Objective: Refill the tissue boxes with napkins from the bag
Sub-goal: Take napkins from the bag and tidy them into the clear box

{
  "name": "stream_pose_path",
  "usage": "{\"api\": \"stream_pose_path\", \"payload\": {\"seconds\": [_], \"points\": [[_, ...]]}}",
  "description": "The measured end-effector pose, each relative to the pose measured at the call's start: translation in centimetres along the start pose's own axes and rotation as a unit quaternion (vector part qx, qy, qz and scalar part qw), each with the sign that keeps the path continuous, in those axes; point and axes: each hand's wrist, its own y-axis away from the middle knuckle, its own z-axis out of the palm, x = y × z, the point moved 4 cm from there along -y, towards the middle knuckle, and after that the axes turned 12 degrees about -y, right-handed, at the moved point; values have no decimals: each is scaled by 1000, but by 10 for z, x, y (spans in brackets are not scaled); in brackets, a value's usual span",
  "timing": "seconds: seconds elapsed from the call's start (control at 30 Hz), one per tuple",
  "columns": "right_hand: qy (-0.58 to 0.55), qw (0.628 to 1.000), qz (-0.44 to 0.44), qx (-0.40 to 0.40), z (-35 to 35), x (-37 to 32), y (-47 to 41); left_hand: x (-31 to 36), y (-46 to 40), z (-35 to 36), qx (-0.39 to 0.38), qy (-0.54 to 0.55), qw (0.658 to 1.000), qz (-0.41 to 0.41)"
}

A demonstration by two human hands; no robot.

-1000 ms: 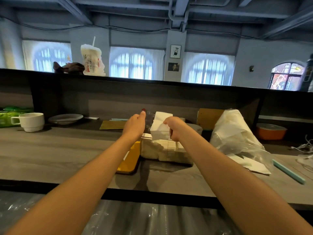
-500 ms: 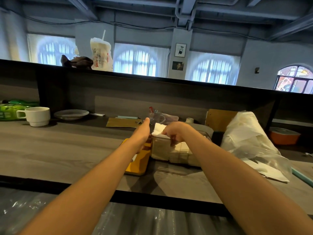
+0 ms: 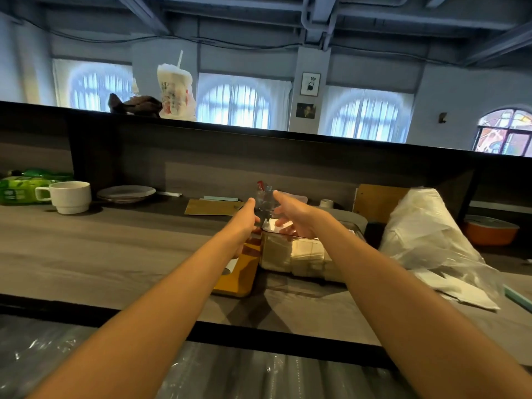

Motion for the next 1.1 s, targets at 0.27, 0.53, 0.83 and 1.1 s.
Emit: {"api": "stream_pose_path", "payload": {"seconds": [0.27, 0.53, 0.83, 1.1], "points": [[-79, 995, -33, 42, -6, 2, 11, 16, 21, 9, -10, -43, 999, 15], [-282, 895, -267, 219, -59, 17, 75, 65, 69, 46, 145, -27, 958, 246], [-273, 854, -305, 322, -143, 72, 137, 71, 96, 155, 61, 57, 951, 299], [-108, 869, -213, 433, -241, 163, 149, 54, 81, 258, -37, 21, 959, 278]]}}
